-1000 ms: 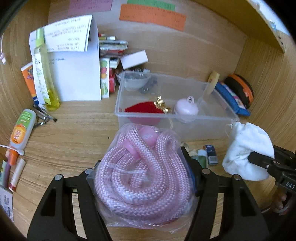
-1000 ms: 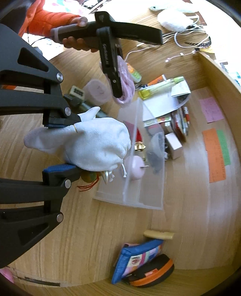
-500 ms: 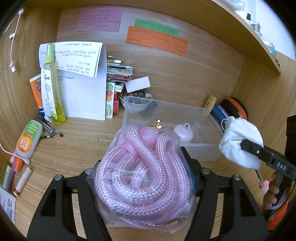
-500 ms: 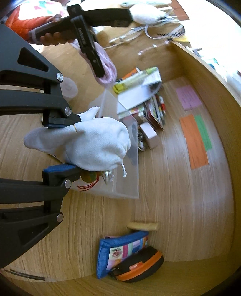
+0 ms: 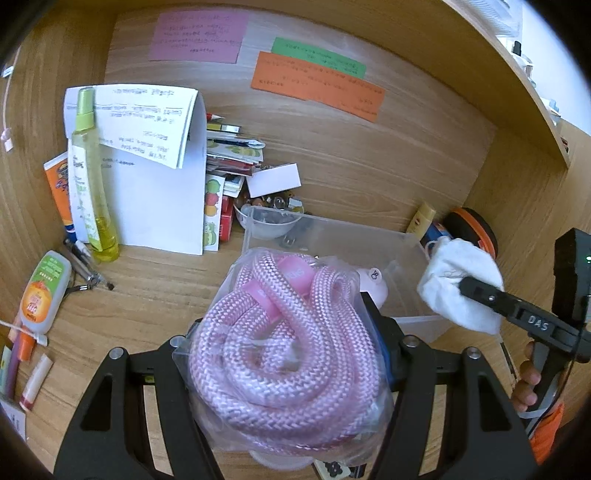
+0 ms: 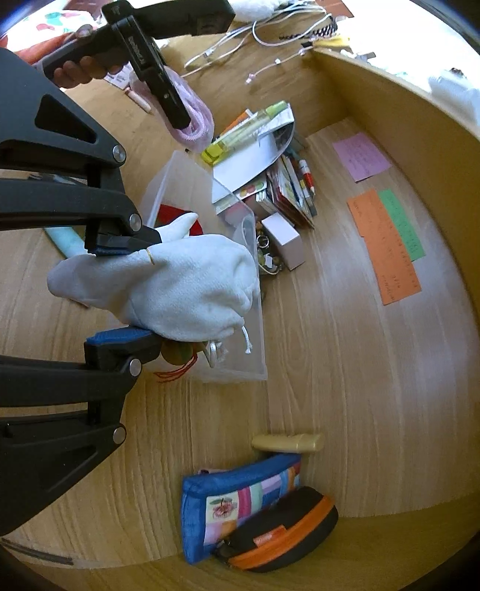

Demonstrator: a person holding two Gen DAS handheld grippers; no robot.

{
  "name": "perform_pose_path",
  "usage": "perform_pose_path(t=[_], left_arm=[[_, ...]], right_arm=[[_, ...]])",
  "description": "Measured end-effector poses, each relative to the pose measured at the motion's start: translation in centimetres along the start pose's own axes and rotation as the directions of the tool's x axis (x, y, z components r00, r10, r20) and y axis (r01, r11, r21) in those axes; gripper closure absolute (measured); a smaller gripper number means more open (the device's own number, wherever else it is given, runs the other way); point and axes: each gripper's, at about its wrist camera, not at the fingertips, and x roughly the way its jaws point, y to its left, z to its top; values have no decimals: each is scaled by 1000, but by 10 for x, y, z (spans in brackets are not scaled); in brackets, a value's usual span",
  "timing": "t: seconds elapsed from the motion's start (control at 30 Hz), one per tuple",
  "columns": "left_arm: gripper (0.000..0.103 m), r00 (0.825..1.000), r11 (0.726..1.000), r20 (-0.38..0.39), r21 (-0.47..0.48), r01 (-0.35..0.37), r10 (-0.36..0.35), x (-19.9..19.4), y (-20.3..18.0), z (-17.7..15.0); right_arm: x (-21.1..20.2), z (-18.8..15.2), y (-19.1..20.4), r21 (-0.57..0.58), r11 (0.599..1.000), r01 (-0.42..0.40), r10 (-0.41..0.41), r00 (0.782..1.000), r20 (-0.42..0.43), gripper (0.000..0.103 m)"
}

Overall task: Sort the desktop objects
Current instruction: 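Carry the pink rope bag and white drawstring bag over the clear box with both tools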

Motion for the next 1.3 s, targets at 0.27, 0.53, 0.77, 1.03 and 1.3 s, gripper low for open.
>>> perform_pose_path(t=[0.27, 0.53, 0.77, 1.03, 1.3], left_arm=[[38, 999, 1000, -35, 10, 17, -17, 28, -1, 20], [38, 997, 999, -69, 46, 24, -21, 59, -10, 40], [38, 992, 998, -121, 60, 37, -29, 92, -18, 45], [38, 982, 997, -185, 54, 47, -37, 117, -19, 36], [38, 982, 997, -188, 55, 46, -35, 120, -17, 32]], right_arm=[[31, 15, 11, -20, 1000, 9, -9, 1000, -22, 76], [53, 35, 23, -94, 995, 35, -38, 999, -31, 76], [77, 32, 17, -99, 995, 26, -34, 996, -82, 75], [80, 26, 10, -94, 995, 15, -24, 995, -93, 69], [81, 21, 18, -157, 985, 67, -83, 992, -97, 59]])
